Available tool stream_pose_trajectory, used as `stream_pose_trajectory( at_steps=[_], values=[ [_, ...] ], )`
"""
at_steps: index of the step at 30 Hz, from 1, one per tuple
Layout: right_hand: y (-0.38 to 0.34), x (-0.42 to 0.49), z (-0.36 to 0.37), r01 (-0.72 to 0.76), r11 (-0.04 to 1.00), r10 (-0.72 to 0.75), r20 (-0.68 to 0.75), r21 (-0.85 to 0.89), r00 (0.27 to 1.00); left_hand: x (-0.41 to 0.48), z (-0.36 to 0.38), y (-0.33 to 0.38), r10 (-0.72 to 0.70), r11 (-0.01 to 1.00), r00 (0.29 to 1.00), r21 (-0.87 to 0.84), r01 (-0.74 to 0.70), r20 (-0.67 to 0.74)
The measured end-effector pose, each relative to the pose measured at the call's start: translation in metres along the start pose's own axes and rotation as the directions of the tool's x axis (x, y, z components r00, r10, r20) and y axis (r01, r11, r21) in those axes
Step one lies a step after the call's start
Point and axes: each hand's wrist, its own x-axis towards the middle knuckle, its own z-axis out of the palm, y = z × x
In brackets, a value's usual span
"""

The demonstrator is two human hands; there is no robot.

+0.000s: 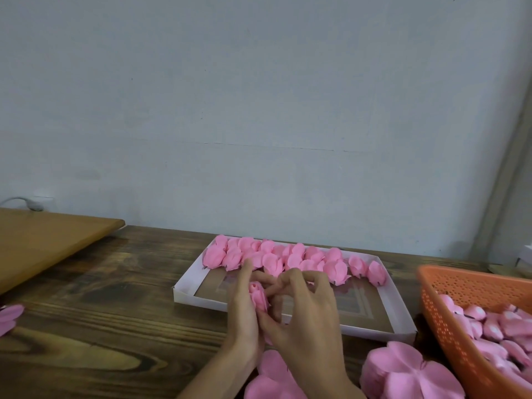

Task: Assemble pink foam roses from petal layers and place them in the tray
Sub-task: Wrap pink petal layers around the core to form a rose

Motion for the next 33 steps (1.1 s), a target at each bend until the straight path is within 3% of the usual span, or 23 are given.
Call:
stream_pose_trajectory(
  at_steps=[2,5,7,9,11,13,16,22,33],
  values=[
    [-0.001,0.002,-0.004,-0.022,0.990,0.018,0.032,0.142,0.999,0.003,-0.003,0.004,0.008,0.999,1.000,-0.038,-0.009,-0.029],
    [0.001,0.007,-0.012,-0.229,0.900,0.217,0.074,0.372,0.973,0.008,-0.010,0.012,0.021,0.992,0.998,-0.122,-0.027,-0.054],
    [0.006,0.009,-0.014,-0.383,0.879,0.330,0.217,0.285,0.919,0.011,-0.014,0.017,0.030,0.987,0.998,-0.157,-0.037,-0.048],
    [0.007,0.007,-0.014,-0.484,0.863,0.388,0.426,0.143,0.818,0.014,-0.016,0.021,0.032,0.979,0.999,-0.199,-0.037,-0.028],
    [0.008,0.003,-0.010,-0.572,0.796,0.380,0.571,0.199,0.727,0.016,-0.017,0.025,0.027,0.972,1.000,-0.234,-0.029,-0.011],
    [0.006,0.003,-0.007,-0.629,0.709,0.355,0.610,0.318,0.709,0.016,-0.017,0.026,0.011,0.964,1.000,-0.266,-0.012,-0.005],
    [0.004,0.004,-0.008,-0.637,0.656,0.384,0.547,0.405,0.744,0.015,-0.018,0.024,-0.015,0.950,1.000,-0.311,0.016,0.005],
    [-0.002,0.003,-0.004,-0.457,0.767,0.336,0.325,0.450,0.884,0.016,-0.018,0.020,0.018,0.936,0.996,-0.352,0.014,0.089],
    [-0.007,-0.006,0.003,-0.302,0.836,0.241,0.187,0.458,0.952,0.014,-0.021,0.021,0.000,0.937,0.967,-0.339,0.089,0.254]
  ],
)
